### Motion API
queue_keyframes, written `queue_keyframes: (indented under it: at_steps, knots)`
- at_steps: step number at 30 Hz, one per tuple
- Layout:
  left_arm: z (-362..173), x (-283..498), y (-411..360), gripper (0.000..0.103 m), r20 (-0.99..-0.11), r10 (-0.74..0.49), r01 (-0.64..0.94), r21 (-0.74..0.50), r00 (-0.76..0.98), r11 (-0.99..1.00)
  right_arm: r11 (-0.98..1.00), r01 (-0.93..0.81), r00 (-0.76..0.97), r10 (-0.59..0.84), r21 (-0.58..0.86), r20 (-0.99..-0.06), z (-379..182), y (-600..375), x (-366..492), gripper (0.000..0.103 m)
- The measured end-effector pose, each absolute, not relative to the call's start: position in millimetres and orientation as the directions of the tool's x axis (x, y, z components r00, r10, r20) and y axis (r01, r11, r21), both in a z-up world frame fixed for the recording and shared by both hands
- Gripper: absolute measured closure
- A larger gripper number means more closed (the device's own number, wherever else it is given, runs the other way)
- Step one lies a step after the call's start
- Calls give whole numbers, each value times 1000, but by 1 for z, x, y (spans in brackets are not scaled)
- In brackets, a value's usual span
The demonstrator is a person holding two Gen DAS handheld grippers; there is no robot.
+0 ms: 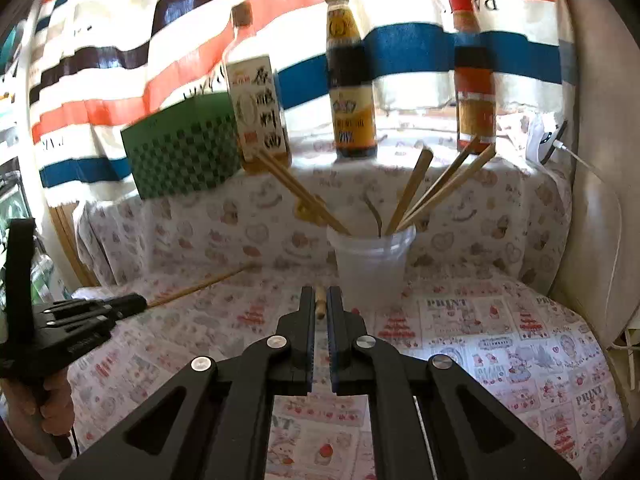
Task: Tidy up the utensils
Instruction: 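Lift the held chopsticks upright with the left and right tools, then carry both upright chopsticks with left and right tools over the clear cup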
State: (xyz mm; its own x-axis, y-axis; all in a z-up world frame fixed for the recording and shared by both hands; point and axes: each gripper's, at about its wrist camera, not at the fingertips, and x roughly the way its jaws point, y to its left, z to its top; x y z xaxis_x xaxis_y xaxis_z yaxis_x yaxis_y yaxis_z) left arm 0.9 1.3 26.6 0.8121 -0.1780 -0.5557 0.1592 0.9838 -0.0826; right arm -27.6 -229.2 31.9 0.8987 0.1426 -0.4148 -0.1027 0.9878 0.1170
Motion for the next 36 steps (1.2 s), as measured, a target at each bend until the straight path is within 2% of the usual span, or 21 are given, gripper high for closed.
queue_keyframes:
  at_steps: [5,10,14,24,28,36]
  knots:
    - [52,-19,19,100,-382,-241,184,-180,892,966,976,-126,924,181,180,-337,44,-238,-41,97]
    - [73,-44,38,100,-208,-288,225,-280,935,933,956,-73,961,143,285,-235,52,-260,-54,97]
    - [81,-54,48,100,-141,-298,244,-307,944,920,940,-97,964,171,326,-205,55,-267,-57,97]
    - [83,-60,43,100,-127,-325,277,-294,937,915,961,-128,970,172,245,-170,58,-251,-68,97]
    - [79,-58,35,100,-149,-316,267,-281,937,922,964,-132,969,174,230,-173,58,-249,-68,97]
    - [70,-46,28,99,-215,-309,247,-273,926,930,945,-172,935,246,279,-256,50,-253,-50,97]
